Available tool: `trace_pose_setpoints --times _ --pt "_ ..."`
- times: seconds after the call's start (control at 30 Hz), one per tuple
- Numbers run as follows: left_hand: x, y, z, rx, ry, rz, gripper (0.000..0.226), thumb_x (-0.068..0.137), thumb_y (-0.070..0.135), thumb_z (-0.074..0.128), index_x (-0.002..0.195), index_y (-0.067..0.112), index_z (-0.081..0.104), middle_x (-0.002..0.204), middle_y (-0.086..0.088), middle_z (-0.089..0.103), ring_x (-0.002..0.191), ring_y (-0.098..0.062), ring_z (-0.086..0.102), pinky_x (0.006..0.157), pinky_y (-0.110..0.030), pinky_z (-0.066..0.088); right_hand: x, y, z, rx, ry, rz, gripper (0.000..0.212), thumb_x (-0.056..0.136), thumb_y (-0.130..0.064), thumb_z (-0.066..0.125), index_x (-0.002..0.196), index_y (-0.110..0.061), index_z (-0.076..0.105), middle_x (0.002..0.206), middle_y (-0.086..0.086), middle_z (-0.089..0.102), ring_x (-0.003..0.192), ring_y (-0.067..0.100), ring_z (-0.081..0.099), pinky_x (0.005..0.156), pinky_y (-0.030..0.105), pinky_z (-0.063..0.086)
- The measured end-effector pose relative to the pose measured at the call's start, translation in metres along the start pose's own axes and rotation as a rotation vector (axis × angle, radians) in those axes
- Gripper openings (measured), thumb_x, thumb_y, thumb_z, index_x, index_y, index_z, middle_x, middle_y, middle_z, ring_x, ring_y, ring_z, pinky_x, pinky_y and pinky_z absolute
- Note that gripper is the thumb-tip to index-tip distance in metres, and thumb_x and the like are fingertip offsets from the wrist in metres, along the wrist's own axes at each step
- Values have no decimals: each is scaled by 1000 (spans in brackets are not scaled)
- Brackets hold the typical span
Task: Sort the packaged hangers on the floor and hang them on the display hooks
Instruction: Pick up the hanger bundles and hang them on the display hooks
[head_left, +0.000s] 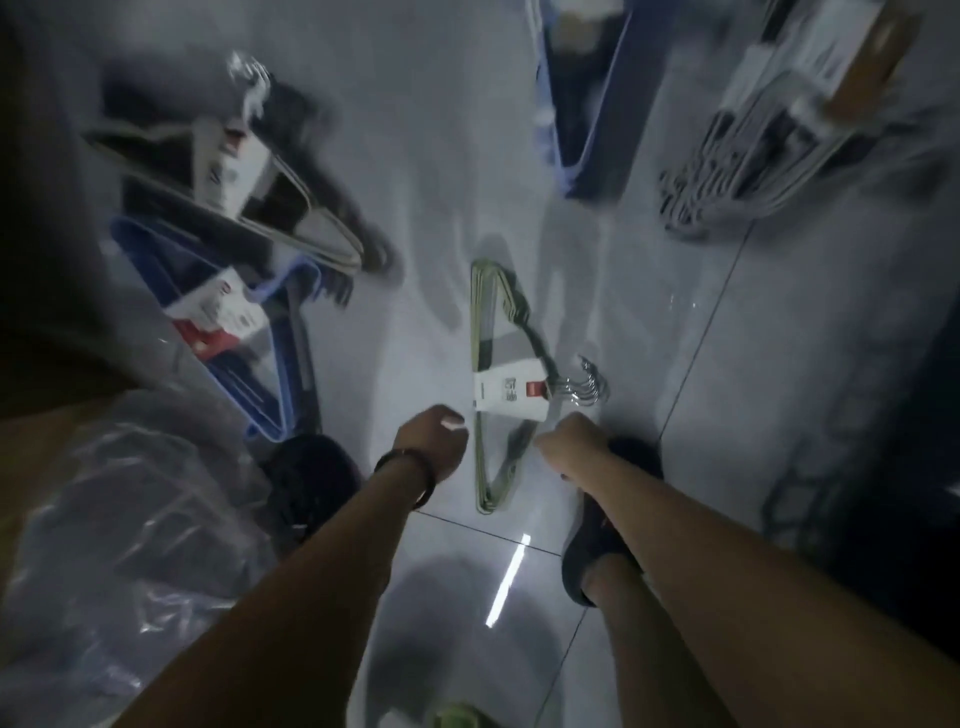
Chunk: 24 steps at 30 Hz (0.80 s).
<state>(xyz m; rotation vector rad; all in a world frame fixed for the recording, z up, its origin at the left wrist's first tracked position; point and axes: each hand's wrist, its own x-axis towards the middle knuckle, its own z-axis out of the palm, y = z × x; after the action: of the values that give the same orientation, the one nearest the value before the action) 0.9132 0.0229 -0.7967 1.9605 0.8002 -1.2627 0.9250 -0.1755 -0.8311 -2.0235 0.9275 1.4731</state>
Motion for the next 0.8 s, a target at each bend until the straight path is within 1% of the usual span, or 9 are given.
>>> trace_pose_setpoints --times 0.1,0.23,0.3,0.37,0.43,0.5,0.6,0.7,0.8 --pt "55 -4 36 -109 -34 -34 42 97 30 63 136 19 55 125 -5 67 100 -21 59 80 -27 43 44 1 28 99 -7 57 26 94 -26 70 115 -10 65 104 8 70 91 25 71 78 38 65" --pt "87 -10 54 -193 -67 4 36 87 35 65 121 22 67 107 1 74 96 -22 68 66 -26 44 73 6 46 272 77 60 27 88 -30 78 110 -18 69 103 3 74 94 25 72 85 45 65" --pt "83 -15 51 -230 -60 3 38 90 34 63 126 20 68 109 0 74 96 -21 68 66 -25 45 72 7 46 217 104 -39 15 95 -35 68 105 -25 69 103 0 74 93 24 72 83 46 65" --pt "70 -19 41 -240 -39 -2 39 96 30 61 132 16 62 117 -4 70 102 -24 67 74 -26 48 50 1 42 219 73 -135 7 101 -30 62 102 -32 69 103 -1 74 91 22 73 81 46 66" --pt "50 -26 27 -263 1 -3 36 97 27 63 131 15 60 120 -6 67 106 -27 66 81 -31 52 17 -5 37 266 18 -206 16 103 -20 62 106 -35 67 105 1 74 91 23 75 77 46 66" --pt "28 -39 8 -294 62 5 27 96 24 65 122 15 61 115 -4 67 103 -27 65 85 -33 54 -19 -17 37 247 -11 -291 24 101 -14 64 113 -34 66 105 0 74 88 21 76 74 45 67" --pt "-2 -66 -26 -399 194 63 9 96 15 61 102 22 61 101 0 66 96 -27 65 76 -29 47 -66 -49 44 168 -32 -428 32 97 -11 69 119 -33 66 101 -10 74 88 13 75 76 43 66" --pt "-26 -90 -74 -525 303 53 16 99 17 59 111 28 61 107 5 67 96 -18 65 79 -30 51 -98 -96 71 49 -56 -574 31 95 -14 70 120 -33 68 105 -16 76 94 5 73 82 34 65" --pt "-19 -120 -123 -567 414 43 16 102 23 59 118 26 60 111 7 66 97 -12 61 82 -28 50 -107 -156 109 -48 -30 -699 29 95 -19 70 122 -30 69 108 -15 76 94 2 71 79 26 60"
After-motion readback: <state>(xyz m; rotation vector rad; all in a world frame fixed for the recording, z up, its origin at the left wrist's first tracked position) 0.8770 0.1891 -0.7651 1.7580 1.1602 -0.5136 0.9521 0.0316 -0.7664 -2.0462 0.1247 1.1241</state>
